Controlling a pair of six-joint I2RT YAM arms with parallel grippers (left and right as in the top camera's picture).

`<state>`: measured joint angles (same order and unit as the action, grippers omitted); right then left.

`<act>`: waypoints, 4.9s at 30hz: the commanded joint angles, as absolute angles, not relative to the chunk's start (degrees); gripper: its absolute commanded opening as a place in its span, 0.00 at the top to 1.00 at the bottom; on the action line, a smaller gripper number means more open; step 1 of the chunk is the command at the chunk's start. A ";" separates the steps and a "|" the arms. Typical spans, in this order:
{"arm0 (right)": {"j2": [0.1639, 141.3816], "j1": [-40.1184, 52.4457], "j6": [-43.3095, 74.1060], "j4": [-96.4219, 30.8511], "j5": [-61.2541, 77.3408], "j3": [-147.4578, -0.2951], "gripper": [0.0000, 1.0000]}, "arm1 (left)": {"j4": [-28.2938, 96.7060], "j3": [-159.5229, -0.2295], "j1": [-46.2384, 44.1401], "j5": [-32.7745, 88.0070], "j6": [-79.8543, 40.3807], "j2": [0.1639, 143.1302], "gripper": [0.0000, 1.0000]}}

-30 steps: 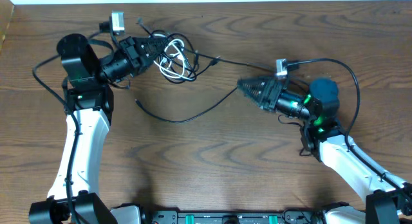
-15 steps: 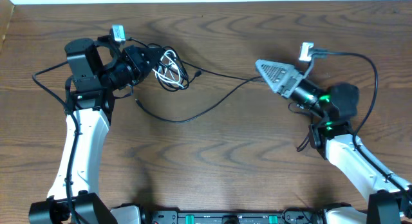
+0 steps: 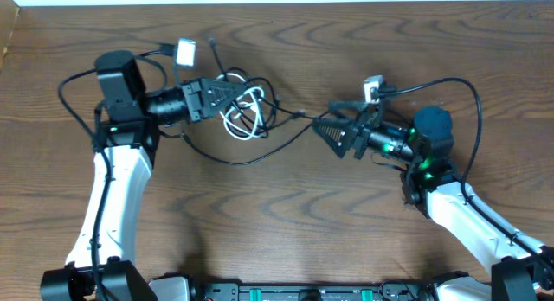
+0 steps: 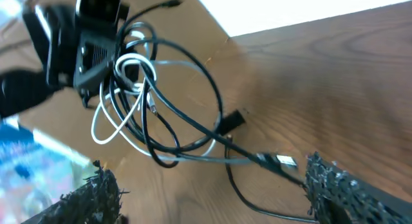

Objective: Untangle cables

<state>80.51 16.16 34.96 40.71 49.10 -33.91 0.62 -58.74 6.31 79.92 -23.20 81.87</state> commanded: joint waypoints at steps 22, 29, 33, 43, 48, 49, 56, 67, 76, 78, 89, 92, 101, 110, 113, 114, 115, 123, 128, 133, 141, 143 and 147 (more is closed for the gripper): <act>80.47 22.52 17.06 24.12 34.28 -34.06 0.99 | -0.45 -59.46 -4.86 74.37 -36.75 81.65 0.88; 79.35 18.94 19.88 19.14 18.24 -34.09 0.99 | -0.43 -59.46 -4.80 74.26 -34.94 81.65 0.70; 77.03 14.46 21.39 12.97 10.98 -34.09 0.99 | -0.45 -59.46 -4.80 73.80 -34.50 81.65 0.67; 72.20 9.85 17.08 13.37 35.81 -34.09 0.99 | -0.19 -59.46 -5.72 67.85 -33.74 81.65 0.59; 72.20 9.82 19.68 18.85 49.45 -34.09 0.99 | 1.23 -59.46 -9.17 67.81 -22.90 81.65 0.51; 72.20 9.82 20.27 19.92 51.27 -34.09 0.99 | 1.52 -59.46 -9.82 67.77 -21.78 81.65 0.51; 70.11 9.74 24.23 25.50 58.35 -34.11 0.99 | 12.75 -59.46 -12.64 42.44 -19.97 81.65 0.51; 65.78 9.74 25.96 25.47 58.70 -34.11 0.99 | 15.84 -59.46 -18.50 26.76 -19.99 81.65 0.52; 62.13 9.74 27.42 25.50 60.84 -34.11 0.99 | 16.25 -59.46 -20.99 20.03 -20.18 81.67 0.56; 61.23 9.74 27.42 25.45 61.08 -34.11 0.99 | 16.25 -59.46 -20.99 20.03 -20.18 81.67 0.57; 57.54 9.67 28.69 25.47 61.23 -34.11 0.99 | 19.29 -59.44 -24.18 22.04 -21.45 81.69 0.48; 57.54 9.39 28.69 25.30 61.19 -34.11 0.99 | 20.18 -59.44 -25.91 22.04 -21.47 81.69 0.47; 57.63 5.61 28.84 23.38 61.04 -34.11 0.99 | 22.46 -59.44 -28.12 21.85 -21.45 81.71 0.50; 57.65 5.65 31.99 17.54 51.64 -34.11 0.99 | 23.22 -59.46 -27.94 5.23 -24.53 85.34 0.93; 57.65 5.61 31.24 8.58 40.32 -34.11 0.99 | 25.91 -59.46 -27.11 -1.28 -24.51 84.77 0.93; 57.65 5.61 31.24 5.10 35.88 -34.11 0.99 | 26.98 -59.46 -26.57 -2.74 -24.51 84.25 0.92; 57.65 5.61 31.24 2.26 32.14 -34.11 0.99 | 27.97 -59.48 -25.98 -3.64 -24.51 83.61 0.92; 57.65 5.61 31.24 -12.27 13.63 -34.11 0.99 | 31.00 -59.48 -19.03 -4.14 -24.51 75.26 0.92; 57.65 5.61 31.24 -13.78 10.66 -34.11 0.99 | 31.07 -59.48 -15.77 -4.12 -24.51 70.41 0.93; 57.65 5.63 32.32 -13.02 15.49 -34.11 0.99 | 32.12 -59.46 -15.29 -3.05 -25.56 68.82 0.93; 57.65 5.61 32.27 -11.64 17.87 -34.11 0.99 | 34.33 -59.46 -15.27 -2.02 -27.14 69.23 0.93; 57.65 5.61 32.10 -12.36 15.40 -34.11 0.99 | 34.92 -59.46 -15.25 -2.87 -27.35 69.23 0.92; 57.65 5.61 32.12 -15.44 8.97 -34.11 0.99 | 36.45 -59.46 -15.16 -7.66 -29.39 69.23 0.92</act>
<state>58.22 5.96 31.48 -14.04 17.23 -33.80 35.48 -58.87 -15.86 -1.21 -27.29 69.32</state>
